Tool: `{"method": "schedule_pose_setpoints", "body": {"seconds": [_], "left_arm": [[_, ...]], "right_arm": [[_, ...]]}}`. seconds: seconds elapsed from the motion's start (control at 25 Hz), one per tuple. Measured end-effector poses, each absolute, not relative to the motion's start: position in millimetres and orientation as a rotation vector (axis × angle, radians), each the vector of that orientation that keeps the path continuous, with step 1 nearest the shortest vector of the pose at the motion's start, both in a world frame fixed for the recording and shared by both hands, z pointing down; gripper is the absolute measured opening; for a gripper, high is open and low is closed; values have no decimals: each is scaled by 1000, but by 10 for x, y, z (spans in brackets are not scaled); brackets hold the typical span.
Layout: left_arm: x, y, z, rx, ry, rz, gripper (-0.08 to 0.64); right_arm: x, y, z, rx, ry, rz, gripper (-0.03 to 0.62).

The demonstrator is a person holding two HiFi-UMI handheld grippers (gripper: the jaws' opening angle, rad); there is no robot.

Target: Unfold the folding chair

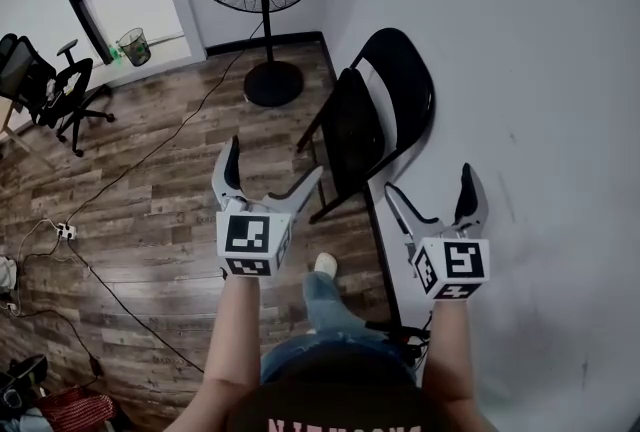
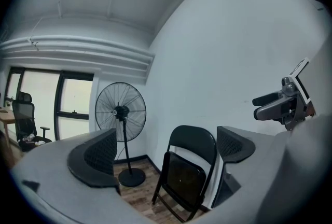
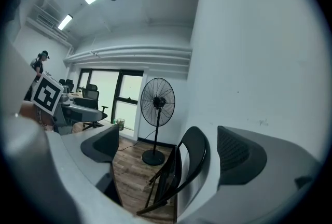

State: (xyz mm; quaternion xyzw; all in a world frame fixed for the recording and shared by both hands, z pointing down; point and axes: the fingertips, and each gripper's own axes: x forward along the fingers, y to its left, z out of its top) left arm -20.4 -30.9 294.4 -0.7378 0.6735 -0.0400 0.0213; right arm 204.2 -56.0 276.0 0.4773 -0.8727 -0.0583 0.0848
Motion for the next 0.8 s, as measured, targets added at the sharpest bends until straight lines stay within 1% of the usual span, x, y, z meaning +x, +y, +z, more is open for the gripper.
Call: {"method": "schedule_pose_setpoints", "body": {"seconds": [0.52, 0.8], "left_arm": [[-377, -2066, 3165, -2372, 2042, -239, 571], [-303, -2644, 3366, -2444, 2005, -301, 571]], "right_arm": [[1903, -2350, 2944, 1470, -2561, -82, 569], [2030, -2913, 3342, 1470, -2477, 40, 569]]}}
